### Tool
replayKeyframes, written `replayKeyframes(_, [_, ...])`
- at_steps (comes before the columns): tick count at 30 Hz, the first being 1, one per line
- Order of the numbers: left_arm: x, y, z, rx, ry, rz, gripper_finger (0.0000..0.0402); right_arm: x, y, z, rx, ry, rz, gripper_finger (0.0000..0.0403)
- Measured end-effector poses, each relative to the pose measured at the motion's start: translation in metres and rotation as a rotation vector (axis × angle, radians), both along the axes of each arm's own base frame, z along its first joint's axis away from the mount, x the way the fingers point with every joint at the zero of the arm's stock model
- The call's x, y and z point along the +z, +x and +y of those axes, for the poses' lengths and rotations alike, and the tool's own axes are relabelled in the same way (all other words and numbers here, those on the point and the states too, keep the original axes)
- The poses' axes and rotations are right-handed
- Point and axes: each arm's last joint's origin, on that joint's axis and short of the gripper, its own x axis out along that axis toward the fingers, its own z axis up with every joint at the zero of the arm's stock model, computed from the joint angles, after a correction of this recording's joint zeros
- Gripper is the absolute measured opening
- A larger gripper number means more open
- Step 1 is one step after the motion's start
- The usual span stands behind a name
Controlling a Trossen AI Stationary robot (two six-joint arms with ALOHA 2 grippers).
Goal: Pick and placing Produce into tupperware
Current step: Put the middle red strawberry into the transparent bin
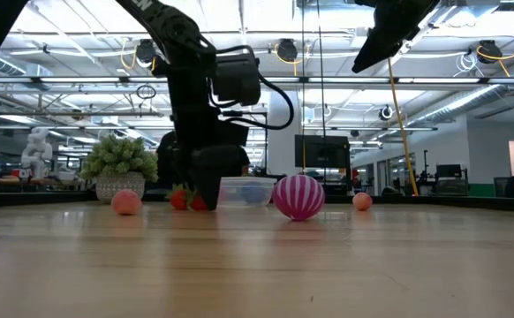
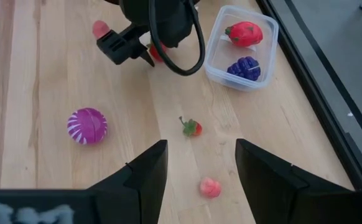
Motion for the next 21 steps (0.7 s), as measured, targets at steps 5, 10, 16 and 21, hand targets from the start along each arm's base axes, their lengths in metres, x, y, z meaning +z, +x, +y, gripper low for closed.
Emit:
replayKeyframes(5, [-0.0002,-0.0012,-0.0006,0.000,-0.006,0.013,0.0296,0.0000,0.0000,0.0000,0.000,0.000,0.000,0.0180])
replayKeyframes(10, [0.0013,-0.0048,-0.0009,0.000,-0.005,0.064,0.0296,0.0000,0.0000,0.0000,0.000,0.000,0.000,0.0180])
replayKeyframes(16, [0.0050,-0.0073,-0.0010,0.001,-0.009,0.111,0.0296,0.0000,0.0001,0.0000,0.000,0.000,0.000,0.0180])
replayKeyframes(21, [0.0052,-0.0061,-0.0010,0.002,-0.007,0.099,0.0296,0.0000,0.0001,0.0000,0.000,0.000,0.000,0.0180])
